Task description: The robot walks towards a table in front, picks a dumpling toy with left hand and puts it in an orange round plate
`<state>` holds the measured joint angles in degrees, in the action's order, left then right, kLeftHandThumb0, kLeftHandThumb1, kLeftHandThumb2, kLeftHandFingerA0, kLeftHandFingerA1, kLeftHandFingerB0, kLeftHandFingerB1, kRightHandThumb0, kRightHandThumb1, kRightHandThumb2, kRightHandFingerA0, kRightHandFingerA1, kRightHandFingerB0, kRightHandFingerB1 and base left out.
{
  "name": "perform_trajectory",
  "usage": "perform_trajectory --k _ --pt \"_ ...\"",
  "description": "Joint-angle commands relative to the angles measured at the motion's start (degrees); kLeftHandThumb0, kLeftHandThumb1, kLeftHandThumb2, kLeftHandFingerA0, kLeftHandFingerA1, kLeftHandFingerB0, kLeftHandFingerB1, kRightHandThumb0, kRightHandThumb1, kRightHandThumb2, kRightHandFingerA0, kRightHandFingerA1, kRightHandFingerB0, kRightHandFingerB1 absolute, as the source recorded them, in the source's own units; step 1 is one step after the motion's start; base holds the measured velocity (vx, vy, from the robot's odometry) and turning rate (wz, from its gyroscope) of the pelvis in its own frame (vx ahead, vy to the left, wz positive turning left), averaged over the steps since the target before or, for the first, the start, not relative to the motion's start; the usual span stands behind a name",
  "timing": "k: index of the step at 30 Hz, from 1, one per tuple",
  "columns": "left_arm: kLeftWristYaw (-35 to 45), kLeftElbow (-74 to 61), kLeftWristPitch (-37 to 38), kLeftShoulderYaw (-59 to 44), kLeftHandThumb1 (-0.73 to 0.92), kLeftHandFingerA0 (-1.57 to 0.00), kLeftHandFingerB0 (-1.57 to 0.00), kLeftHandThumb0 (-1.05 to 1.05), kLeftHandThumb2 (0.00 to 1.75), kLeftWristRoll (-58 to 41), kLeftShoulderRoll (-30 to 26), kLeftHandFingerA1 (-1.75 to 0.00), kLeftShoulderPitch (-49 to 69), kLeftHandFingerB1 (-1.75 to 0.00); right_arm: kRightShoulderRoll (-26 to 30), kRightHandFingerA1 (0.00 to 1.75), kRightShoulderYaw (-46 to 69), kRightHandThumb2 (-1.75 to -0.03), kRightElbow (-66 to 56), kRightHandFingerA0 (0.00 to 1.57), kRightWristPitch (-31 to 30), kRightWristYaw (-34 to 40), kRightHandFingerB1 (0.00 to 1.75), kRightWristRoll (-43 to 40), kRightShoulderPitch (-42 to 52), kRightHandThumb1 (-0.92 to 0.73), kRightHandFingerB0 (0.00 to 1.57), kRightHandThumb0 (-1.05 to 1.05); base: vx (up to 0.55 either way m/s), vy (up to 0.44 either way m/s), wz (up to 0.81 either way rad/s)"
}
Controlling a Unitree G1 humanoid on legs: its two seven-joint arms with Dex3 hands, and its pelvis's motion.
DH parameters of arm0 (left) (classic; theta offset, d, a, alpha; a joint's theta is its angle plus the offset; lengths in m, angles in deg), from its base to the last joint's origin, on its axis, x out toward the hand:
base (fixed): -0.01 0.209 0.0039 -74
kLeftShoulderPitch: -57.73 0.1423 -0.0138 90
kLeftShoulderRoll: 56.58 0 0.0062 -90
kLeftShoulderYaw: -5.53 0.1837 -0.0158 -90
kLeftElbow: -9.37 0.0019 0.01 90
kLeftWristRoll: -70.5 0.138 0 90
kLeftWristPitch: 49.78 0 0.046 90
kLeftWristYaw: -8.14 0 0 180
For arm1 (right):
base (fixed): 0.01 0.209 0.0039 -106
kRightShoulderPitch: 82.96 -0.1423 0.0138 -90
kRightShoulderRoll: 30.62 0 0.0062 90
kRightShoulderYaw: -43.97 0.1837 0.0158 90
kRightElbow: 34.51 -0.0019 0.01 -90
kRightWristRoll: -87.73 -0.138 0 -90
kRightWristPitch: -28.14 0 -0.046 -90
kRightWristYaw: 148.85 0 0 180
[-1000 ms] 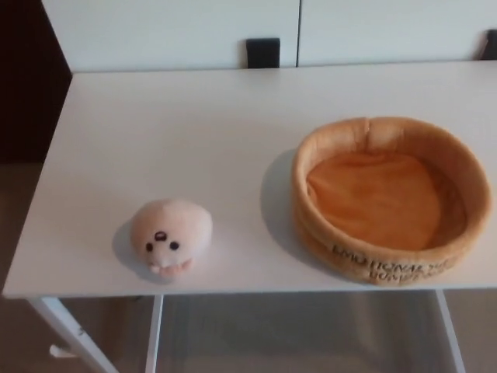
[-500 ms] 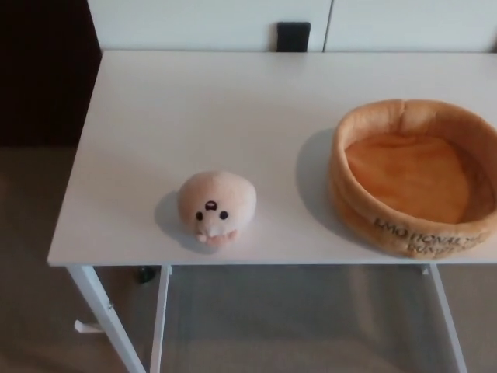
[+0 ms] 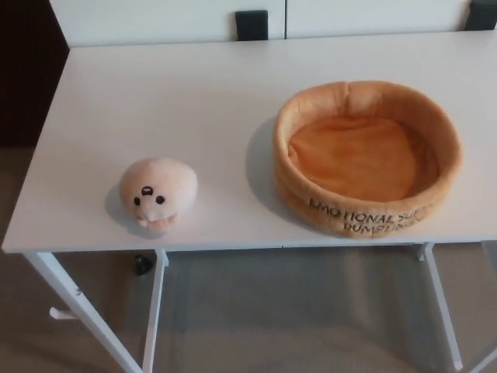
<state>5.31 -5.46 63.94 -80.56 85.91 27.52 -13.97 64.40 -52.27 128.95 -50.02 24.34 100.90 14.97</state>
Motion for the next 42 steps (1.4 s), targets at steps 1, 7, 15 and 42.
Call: perform_trajectory --k 1,7,15,42 --pt "0.3 0.0 0.3 -0.6 0.62 -0.66 -0.30 -0.29 0.58 -0.6 -1.0 -0.70 -0.2 -0.31 0.1 0.45 -0.1 -0.63 -0.2 0.65 -0.7 -0.3 0.31 0.2 -0.5 -0.72 0.32 -0.40 -0.07 0.146 -0.01" --pt "0.5 0.2 -0.2 -0.6 0.59 -0.63 -0.30 -0.29 0.58 -0.5 -1.0 -0.65 -0.3 -0.32 0.0 0.44 -0.1 -0.61 0.2 0.66 -1.0 -0.6 0.31 0.1 -0.7 -0.72 0.32 -0.40 -0.05 0.185 -0.02" --pt "-1.1 0.2 -0.2 0.4 0.62 -0.63 -0.31 -0.31 0.59 0.5 -1.0 -0.59 0.0 -0.32 0.1 0.56 0.0 -0.84 -0.1 0.58 -0.7 -1.2 0.44 -0.1 -0.4 -0.61 0.30 -0.47 -0.01 0.005 0.04" --pt "8.4 -70.0 13.5 -28.2 0.47 -0.08 -0.09 -0.43 0.58 -25.1 -10.0 -0.29 19.5 -0.23 0.1 0.44 -0.9 -0.62 0.0 0.63 -1.4 -1.8 0.31 1.0 -1.8 -0.73 0.31 -0.40 0.00 -0.003 0.00"
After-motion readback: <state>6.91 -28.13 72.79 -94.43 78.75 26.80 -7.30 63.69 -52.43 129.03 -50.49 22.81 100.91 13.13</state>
